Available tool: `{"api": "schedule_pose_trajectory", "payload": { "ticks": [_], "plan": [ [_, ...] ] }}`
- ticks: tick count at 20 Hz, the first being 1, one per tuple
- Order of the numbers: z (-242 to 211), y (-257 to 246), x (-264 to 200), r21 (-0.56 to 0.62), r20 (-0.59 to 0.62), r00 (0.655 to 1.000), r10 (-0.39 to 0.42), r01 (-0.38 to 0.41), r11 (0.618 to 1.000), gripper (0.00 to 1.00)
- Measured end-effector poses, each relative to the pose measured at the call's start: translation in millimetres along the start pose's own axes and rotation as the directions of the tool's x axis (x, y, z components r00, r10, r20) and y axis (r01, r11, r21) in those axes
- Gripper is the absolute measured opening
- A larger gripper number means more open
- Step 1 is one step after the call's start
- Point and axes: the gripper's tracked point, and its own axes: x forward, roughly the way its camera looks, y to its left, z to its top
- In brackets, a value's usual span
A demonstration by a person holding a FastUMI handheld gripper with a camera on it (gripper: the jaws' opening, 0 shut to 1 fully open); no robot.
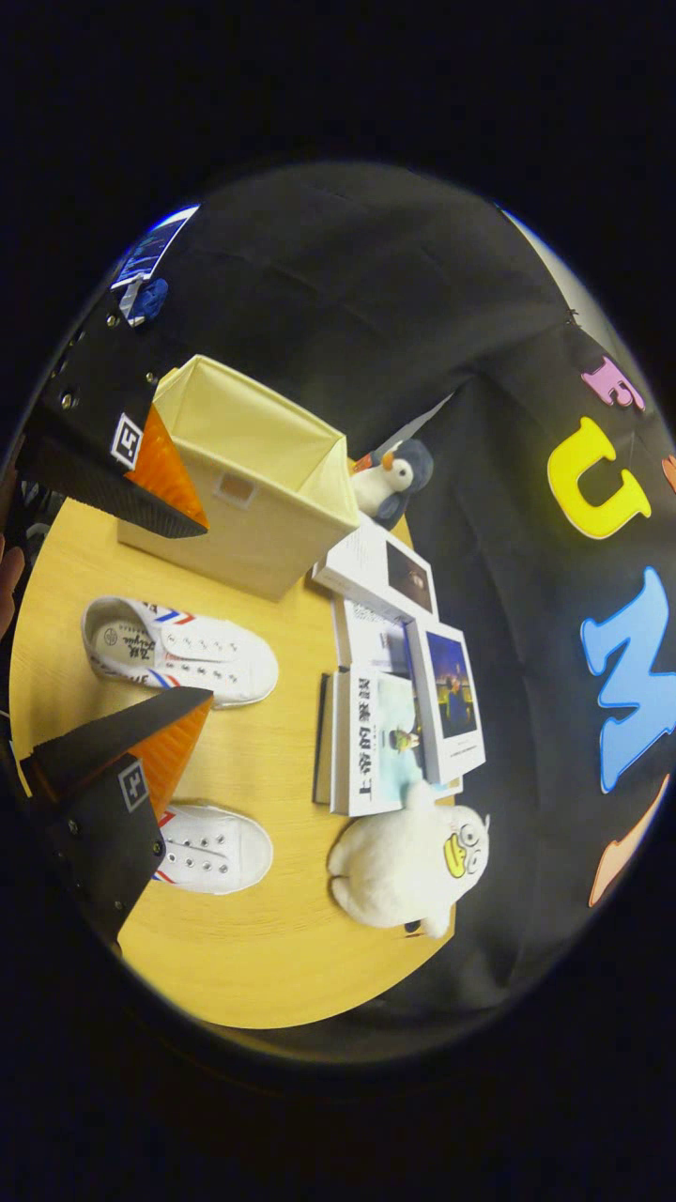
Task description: Open the storage box then place both shoes into the box .Put the left shoe in first, then the right shoe, with the right side of both shoes facing outward in a uniform manner.
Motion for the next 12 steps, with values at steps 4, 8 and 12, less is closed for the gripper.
{"api": "schedule_pose_trajectory", "payload": {
  "ticks": [4,8,12],
  "plan": [
    [-35.1,-29.2,20.0,0.005,-0.077,0.996,-0.047,0.047,0.999,0.96],
    [-56.0,-45.6,39.2,-0.001,-0.122,0.991,-0.06,0.06,0.998,0.95],
    [-67.0,-56.6,60.9,-0.02,-0.161,0.984,-0.076,0.074,0.997,0.94]
  ]
}}
